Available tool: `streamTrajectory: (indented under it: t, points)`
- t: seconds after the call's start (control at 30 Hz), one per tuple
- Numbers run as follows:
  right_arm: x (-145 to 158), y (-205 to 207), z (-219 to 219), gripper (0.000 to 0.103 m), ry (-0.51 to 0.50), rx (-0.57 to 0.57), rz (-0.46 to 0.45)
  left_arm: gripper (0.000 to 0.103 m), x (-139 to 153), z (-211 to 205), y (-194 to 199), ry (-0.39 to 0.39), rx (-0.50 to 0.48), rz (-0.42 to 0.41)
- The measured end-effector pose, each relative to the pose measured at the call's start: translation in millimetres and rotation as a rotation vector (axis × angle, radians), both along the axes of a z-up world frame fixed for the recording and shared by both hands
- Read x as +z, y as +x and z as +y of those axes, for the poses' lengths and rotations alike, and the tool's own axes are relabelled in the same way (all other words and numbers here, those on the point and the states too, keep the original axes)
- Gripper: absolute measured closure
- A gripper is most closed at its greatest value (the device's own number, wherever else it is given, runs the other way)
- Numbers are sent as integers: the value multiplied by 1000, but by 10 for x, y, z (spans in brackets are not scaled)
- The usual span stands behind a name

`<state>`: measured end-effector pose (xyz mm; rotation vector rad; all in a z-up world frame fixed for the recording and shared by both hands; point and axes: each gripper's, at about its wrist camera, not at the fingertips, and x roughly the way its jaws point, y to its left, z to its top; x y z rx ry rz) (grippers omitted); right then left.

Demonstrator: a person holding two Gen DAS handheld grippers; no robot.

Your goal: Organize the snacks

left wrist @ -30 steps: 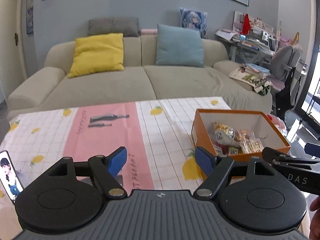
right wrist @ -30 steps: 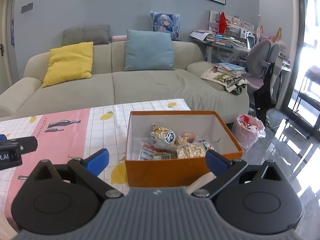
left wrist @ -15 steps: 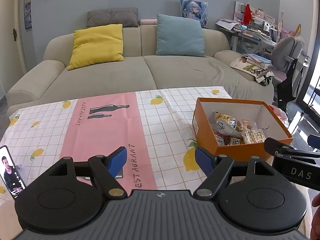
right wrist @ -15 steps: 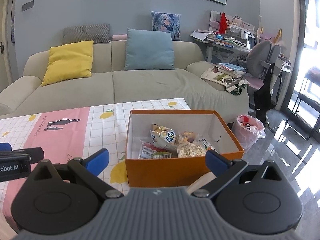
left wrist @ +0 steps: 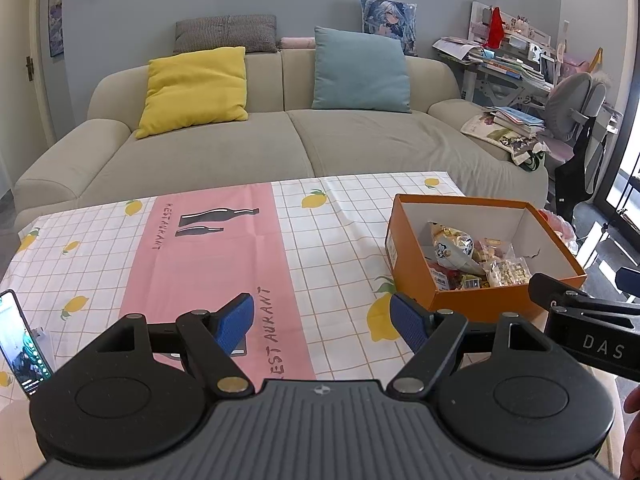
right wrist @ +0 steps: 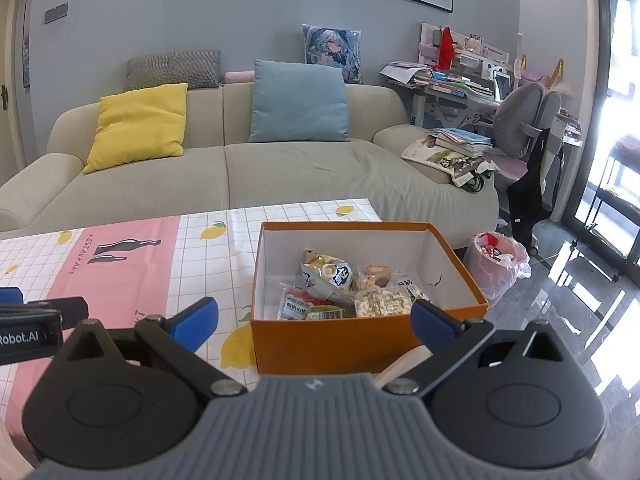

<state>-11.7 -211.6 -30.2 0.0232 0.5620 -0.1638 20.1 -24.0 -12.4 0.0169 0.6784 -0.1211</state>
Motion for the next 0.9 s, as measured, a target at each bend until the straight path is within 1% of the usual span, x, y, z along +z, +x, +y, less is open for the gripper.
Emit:
streamTrajectory:
  t: [0.9]
  points:
    - [-2,4,-1,3,-11,13,-3,12,-5,2,10,-2,2,3]
